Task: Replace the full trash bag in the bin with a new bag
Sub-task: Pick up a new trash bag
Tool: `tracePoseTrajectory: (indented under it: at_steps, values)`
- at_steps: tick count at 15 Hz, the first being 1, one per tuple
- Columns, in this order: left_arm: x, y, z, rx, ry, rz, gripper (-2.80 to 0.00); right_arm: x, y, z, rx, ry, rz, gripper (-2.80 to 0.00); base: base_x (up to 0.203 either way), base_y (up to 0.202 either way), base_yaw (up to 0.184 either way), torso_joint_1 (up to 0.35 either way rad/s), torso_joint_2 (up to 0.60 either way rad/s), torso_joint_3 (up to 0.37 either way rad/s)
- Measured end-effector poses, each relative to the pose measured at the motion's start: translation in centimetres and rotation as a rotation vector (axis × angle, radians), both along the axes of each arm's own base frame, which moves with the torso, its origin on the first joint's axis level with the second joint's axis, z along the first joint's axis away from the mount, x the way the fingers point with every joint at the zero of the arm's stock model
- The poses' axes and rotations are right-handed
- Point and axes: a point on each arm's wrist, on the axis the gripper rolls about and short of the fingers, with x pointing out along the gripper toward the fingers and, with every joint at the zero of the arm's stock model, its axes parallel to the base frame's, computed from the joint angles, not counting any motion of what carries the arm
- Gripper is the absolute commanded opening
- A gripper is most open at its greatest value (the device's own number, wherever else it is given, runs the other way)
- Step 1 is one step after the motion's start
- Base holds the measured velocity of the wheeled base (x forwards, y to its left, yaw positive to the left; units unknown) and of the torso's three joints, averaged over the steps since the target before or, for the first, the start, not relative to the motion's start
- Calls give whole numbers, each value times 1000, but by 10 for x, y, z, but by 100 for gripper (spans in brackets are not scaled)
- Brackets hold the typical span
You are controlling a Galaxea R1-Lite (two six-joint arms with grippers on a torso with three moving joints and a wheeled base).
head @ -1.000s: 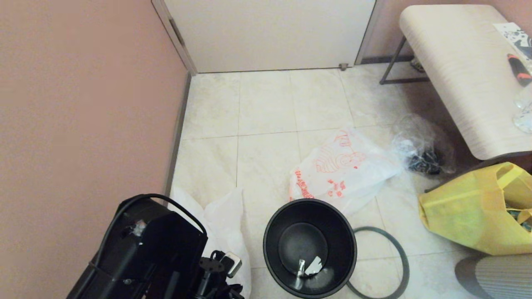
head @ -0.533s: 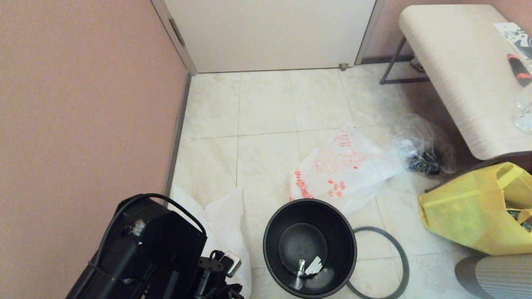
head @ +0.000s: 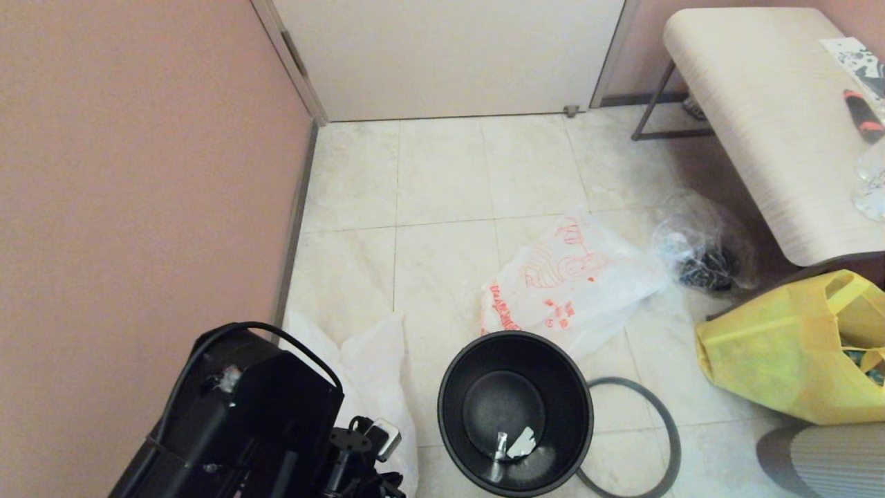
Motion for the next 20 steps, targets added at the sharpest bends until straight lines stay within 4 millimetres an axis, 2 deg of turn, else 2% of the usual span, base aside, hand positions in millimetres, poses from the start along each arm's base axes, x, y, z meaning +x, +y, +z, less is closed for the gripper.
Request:
tracePoseTrajectory:
  at_steps: [4, 7, 11, 12, 13, 17, 20]
  values:
    - [1, 1, 0, 1, -3, 7, -280, -2, 0, -1, 44, 2, 24, -280, 0, 0, 0, 0, 0, 0]
    - [6, 0, 0, 10, -31, 30, -280, -2, 0, -4, 187, 9, -18, -280, 0, 0, 0, 0, 0, 0]
    - [25, 0, 1, 36, -116, 125, -280, -1, 0, -5, 202, 7, -23, -280, 0, 0, 0, 0, 0, 0]
    - [28, 0, 1, 46, -135, 145, -261, -2, 0, -5, 202, 7, -23, -280, 0, 0, 0, 0, 0, 0]
    - [32, -1, 1, 52, -150, 161, 0, -1, 0, -5, 202, 7, -23, -280, 0, 0, 0, 0, 0, 0]
    - [41, -2, -3, 102, -87, 179, 0, -1, 0, -5, 202, 7, -23, -280, 0, 0, 0, 0, 0, 0]
    - [62, -4, 0, 137, -40, 204, 0, -1, 0, -5, 202, 7, -22, -280, 0, 0, 0, 0, 0, 0]
